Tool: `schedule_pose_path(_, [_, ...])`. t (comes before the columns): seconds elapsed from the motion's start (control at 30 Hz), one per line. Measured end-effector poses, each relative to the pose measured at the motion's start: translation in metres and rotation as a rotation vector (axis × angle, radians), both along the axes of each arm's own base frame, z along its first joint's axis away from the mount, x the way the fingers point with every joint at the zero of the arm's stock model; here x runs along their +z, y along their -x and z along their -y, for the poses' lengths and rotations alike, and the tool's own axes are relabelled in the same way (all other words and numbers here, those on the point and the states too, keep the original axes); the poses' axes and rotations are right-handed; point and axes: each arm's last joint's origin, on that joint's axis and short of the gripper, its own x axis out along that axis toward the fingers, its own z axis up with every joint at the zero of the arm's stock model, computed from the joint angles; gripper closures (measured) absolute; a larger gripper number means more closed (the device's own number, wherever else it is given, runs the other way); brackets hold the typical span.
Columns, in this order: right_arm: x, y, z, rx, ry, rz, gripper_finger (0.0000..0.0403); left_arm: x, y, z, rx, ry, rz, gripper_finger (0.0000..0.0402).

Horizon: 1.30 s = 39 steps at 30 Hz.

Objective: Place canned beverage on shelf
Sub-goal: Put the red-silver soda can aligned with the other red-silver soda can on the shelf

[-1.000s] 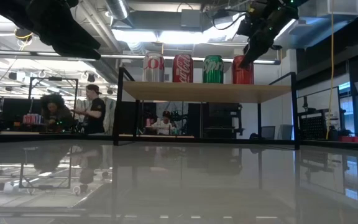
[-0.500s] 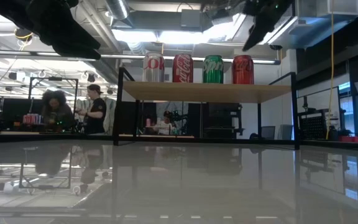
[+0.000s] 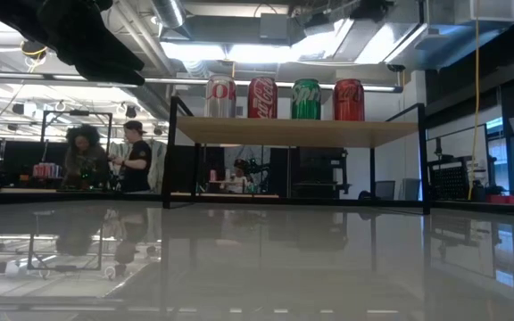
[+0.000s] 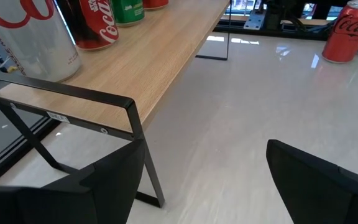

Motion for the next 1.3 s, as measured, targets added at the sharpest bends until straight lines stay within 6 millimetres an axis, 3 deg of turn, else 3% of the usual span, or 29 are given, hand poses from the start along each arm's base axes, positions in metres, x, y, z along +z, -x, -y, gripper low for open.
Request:
schedule_pose_path(0.3, [0.007,-0.037,-0.055,0.216,-0.006,0.058,0.0019,0.0,0.0,0.0,0.0,0.0,0.0,0.0076])
schedule_pose_path(0.53, [0.005,-0.051,-0.095,0.21,0.034,-0.019,0.0019,0.0,0.0,0.0,0.002,0.0,0.005,0.0076])
schedule_pose_path(0.67, [0.003,-0.055,-0.115,0.203,0.059,-0.052,0.0019,0.0,0.0,0.001,-0.009,0.025,0.011,0.0076])
schedule_pose_path(1.07, [-0.006,-0.052,-0.161,0.138,0.085,-0.197,0.002,0.009,-0.005,0.004,0.039,0.363,0.212,0.0076])
schedule_pose_path(1.3, [-0.006,-0.048,-0.191,0.17,0.145,-0.19,0.002,0.027,-0.013,0.007,-0.007,0.375,0.305,0.0076])
